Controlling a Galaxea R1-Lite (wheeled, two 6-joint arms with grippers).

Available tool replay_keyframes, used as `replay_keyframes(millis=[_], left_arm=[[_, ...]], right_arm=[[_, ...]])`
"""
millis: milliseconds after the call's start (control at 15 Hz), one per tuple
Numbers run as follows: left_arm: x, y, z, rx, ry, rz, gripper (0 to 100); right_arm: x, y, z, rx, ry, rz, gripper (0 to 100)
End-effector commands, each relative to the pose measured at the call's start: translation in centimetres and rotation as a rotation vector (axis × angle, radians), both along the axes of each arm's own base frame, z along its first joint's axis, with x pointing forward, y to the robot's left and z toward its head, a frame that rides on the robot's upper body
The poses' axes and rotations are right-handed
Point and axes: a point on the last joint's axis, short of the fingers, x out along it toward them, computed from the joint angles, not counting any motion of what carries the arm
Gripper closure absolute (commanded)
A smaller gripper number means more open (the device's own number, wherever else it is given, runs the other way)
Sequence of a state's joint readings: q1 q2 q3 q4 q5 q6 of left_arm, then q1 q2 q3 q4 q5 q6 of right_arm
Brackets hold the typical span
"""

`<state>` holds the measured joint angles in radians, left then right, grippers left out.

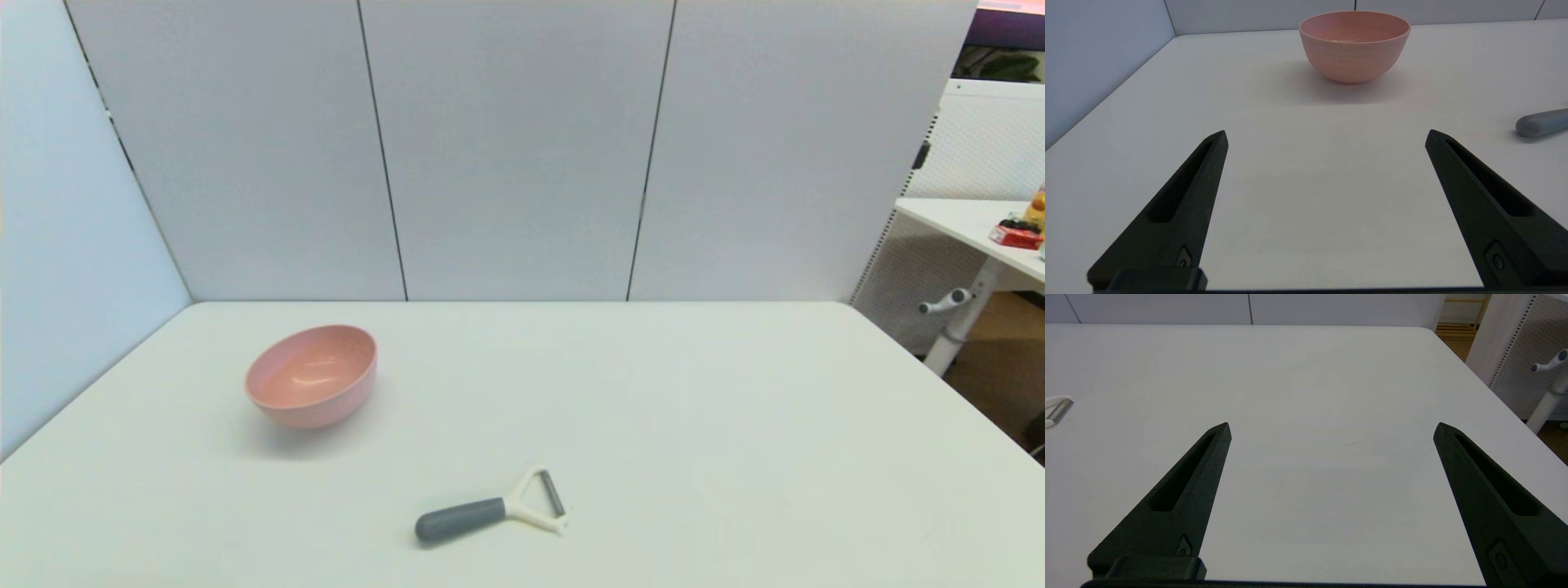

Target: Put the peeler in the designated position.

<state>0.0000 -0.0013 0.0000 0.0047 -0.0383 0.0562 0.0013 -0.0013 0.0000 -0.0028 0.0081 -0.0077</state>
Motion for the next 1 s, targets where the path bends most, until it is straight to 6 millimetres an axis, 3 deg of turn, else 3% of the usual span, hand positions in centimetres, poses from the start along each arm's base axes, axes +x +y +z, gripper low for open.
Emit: replay_keyframes(millis=[67, 800, 867, 1000], left_arm=[[0.0, 0.0, 0.0, 0.001, 0.001, 0.0, 0], [0.0, 0.0, 0.0, -0.001, 0.001, 0.0, 0], [0.1, 0.0, 0.3, 0.024, 0.013, -0.005, 0], [0.3, 0.0, 2.8, 0.12, 0.019, -0.007, 0]], right_arm=[[0.0, 0.0, 0.0, 0.0, 0.003, 0.0, 0], [0.0, 0.0, 0.0, 0.0, 0.003, 0.0, 0], [0.0, 0.0, 0.0, 0.0, 0.003, 0.001, 0], [0.0, 0.0, 0.0, 0.0, 0.003, 0.0, 0]])
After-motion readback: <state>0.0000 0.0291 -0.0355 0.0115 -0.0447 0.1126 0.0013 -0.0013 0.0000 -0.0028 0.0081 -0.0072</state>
